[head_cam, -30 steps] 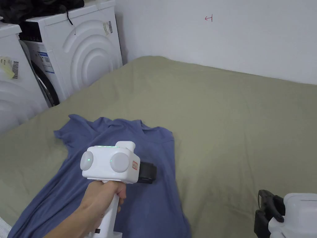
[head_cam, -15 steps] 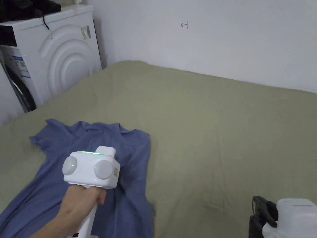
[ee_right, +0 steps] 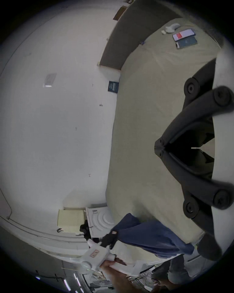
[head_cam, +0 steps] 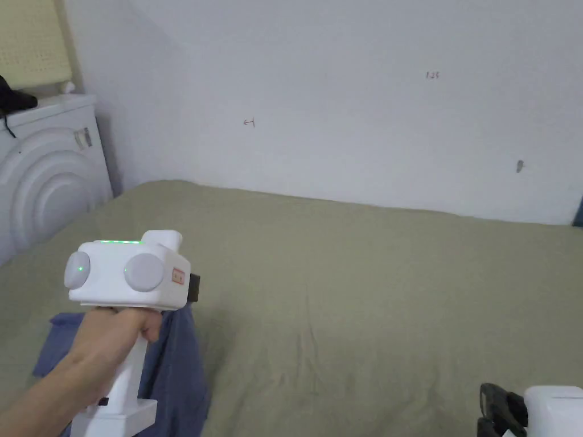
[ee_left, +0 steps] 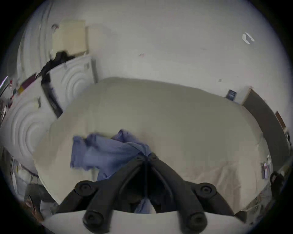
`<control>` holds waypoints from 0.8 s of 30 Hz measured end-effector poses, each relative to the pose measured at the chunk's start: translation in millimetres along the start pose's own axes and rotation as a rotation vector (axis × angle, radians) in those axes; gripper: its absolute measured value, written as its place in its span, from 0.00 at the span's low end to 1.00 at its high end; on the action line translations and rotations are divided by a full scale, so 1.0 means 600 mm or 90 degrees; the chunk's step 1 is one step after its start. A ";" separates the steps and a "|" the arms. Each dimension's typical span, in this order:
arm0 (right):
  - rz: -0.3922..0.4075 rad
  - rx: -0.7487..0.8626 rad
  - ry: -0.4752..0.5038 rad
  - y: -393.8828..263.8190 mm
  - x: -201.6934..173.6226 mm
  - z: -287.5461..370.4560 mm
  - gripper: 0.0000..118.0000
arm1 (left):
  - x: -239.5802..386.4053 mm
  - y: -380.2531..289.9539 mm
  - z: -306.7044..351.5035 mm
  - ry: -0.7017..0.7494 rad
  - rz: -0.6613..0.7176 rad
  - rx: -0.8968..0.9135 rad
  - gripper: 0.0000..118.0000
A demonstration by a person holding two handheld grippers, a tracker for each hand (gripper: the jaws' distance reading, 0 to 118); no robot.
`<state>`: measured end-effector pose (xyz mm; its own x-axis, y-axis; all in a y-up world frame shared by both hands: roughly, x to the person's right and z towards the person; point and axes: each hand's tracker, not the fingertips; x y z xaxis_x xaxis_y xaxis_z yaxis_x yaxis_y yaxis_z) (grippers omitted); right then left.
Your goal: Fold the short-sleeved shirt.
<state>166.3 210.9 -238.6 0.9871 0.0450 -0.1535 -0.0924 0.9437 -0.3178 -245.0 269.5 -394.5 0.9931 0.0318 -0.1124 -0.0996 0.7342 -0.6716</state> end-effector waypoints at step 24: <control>-0.049 -0.045 -0.150 -0.062 0.185 0.059 0.00 | 0.612 -0.185 -0.219 -0.272 -0.234 -0.212 0.01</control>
<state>284.1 192.2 -211.0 0.9940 0.0573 0.0935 -0.0168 0.9221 -0.3865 122.8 110.9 -457.4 0.8959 0.1363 0.4228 0.3059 0.5009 -0.8097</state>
